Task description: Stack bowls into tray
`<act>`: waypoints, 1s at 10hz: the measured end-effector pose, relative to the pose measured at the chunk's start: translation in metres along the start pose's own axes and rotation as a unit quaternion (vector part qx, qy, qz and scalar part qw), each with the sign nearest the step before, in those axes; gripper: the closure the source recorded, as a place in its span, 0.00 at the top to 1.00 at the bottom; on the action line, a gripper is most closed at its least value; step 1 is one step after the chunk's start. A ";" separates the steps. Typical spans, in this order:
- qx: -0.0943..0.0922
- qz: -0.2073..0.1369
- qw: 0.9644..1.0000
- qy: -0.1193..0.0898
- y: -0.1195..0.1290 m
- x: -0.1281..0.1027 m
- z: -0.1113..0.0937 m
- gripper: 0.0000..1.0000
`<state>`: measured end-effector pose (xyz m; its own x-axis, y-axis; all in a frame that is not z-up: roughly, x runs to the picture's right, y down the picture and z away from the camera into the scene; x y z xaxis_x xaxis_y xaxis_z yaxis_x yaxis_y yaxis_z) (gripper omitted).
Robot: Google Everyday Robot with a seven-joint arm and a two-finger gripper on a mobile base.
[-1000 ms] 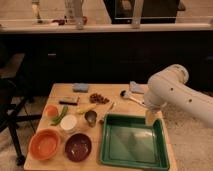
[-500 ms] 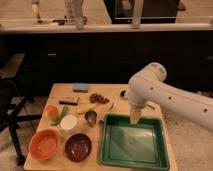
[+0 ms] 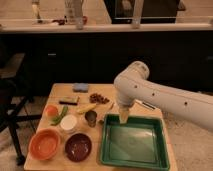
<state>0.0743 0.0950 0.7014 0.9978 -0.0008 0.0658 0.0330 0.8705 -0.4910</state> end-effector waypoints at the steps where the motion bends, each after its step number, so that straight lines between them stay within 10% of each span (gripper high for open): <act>1: -0.005 -0.010 1.000 -0.005 0.002 -0.010 0.003 0.80; 10: -0.004 0.011 1.000 -0.005 0.004 -0.018 0.011 0.80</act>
<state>0.0554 0.1038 0.7083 0.9977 0.0239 0.0627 0.0106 0.8663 -0.4994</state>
